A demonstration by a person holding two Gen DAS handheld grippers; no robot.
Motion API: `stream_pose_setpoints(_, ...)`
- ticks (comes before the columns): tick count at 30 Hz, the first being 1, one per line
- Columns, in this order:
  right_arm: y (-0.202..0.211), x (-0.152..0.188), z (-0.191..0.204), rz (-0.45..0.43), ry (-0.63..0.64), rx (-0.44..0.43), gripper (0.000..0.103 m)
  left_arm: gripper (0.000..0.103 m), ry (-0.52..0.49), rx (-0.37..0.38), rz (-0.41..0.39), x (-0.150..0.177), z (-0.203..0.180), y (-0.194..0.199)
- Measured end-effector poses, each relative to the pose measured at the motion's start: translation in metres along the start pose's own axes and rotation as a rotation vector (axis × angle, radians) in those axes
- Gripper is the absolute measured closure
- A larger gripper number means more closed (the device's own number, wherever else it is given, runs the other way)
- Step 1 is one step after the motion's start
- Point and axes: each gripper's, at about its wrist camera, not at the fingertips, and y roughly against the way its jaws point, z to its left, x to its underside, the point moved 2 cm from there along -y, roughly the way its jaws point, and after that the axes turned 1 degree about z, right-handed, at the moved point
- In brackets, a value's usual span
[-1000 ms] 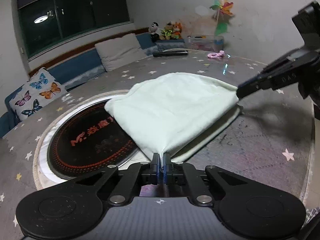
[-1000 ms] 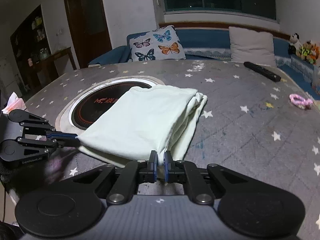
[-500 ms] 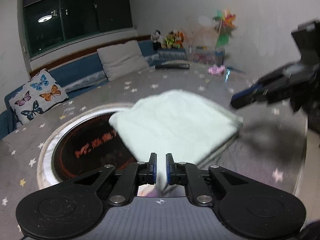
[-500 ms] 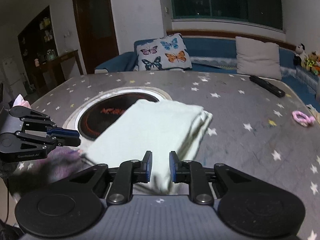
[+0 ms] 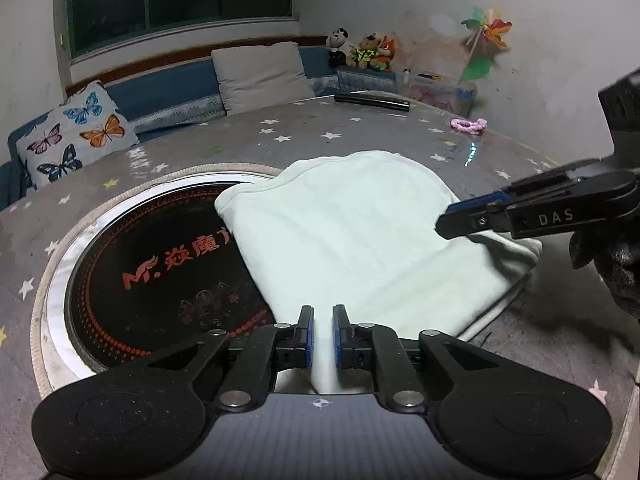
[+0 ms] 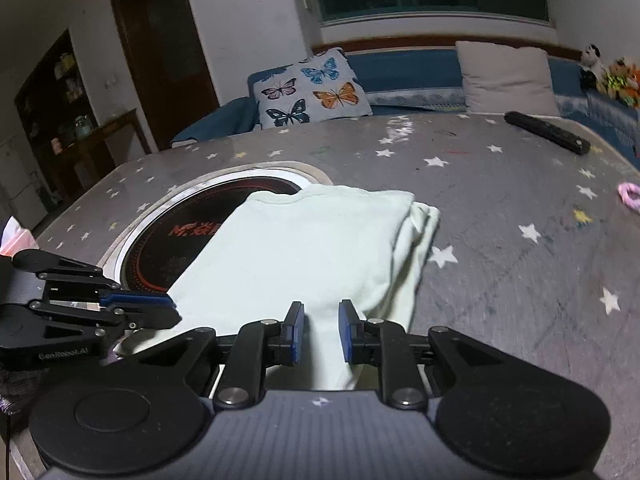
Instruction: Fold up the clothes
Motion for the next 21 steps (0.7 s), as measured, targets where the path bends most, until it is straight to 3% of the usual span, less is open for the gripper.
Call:
stream_pose_setpoints(2, 0.002, -0.001, -0.003, -0.003, -0.010, 0.007, 0.083, 0.090, 0.004, -0.006, -0.004, -0.003, 0.002, 0.001)
stream_pose_setpoints(5, 0.008, -0.004, -0.007, -0.026, -0.032, 0.021, 0.070, 0.077, 0.032, -0.019, -0.016, -0.010, 0.006, 0.001)
stream_pose_setpoints(8, 0.003, -0.007, -0.014, -0.039, -0.081, 0.049, 0.065, 0.073, 0.089, -0.043, -0.021, -0.020, 0.014, -0.005)
stream_pose_setpoints(14, -0.007, -0.012, -0.032, -0.067, -0.201, 0.100, 0.046, 0.054, 0.166, -0.080, -0.025, -0.036, 0.025, -0.016)
stream_pose_setpoints(21, -0.016, -0.009, -0.043, -0.061, -0.308, 0.054, 0.040, 0.046, 0.251, -0.074, 0.005, -0.042, 0.035, -0.030)
